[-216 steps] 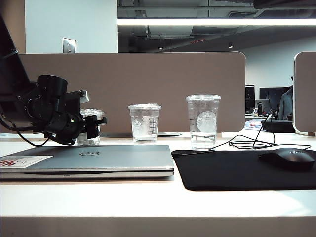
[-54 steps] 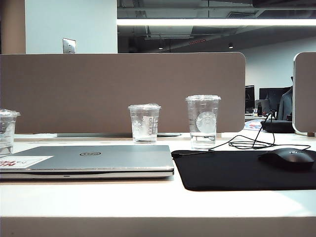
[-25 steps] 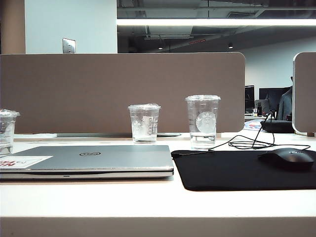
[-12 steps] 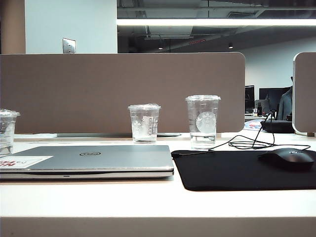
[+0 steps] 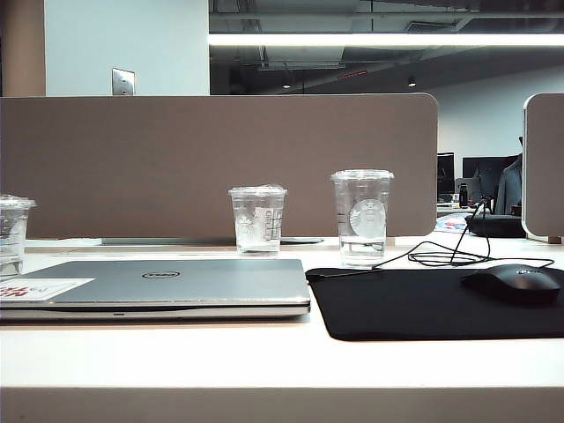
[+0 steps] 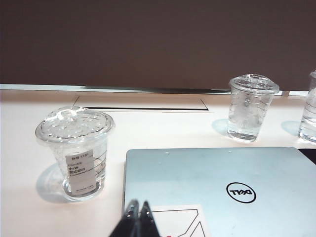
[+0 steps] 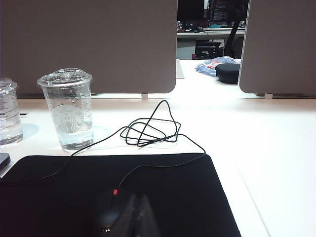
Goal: Pick up the coffee cup on the left and place it on the left side of the laptop.
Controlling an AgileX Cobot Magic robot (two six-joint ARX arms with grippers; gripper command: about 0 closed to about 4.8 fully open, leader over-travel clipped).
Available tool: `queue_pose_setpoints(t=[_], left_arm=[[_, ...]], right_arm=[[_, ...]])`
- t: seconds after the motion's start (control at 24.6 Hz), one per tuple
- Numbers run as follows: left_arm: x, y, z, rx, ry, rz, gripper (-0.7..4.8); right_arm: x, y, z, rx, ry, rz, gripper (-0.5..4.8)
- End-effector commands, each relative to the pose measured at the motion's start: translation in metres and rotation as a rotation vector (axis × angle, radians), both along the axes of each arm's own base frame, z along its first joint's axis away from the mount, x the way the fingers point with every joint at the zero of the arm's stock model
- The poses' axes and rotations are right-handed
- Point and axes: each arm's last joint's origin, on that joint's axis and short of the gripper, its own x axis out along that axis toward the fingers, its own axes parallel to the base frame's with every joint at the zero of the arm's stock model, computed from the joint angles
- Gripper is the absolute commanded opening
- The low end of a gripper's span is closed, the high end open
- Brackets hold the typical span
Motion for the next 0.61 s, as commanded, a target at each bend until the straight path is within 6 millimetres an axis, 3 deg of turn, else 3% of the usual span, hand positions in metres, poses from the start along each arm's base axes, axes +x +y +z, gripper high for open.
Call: queue_pose_setpoints(t=[0.04, 0.61], left_arm=[[-0.0003, 0.0001, 0.0022, 0.002, -0.013, 0.003, -0.05], [-0.0003, 0.0001, 0.0022, 0.002, -0.013, 0.003, -0.05]], right_arm=[[0.0001, 0.0002, -0.0001, -0.002, -0.013, 0.007, -0.02], [0.0002, 0.0002, -0.0015, -0.002, 0.001, 0.007, -0.04]])
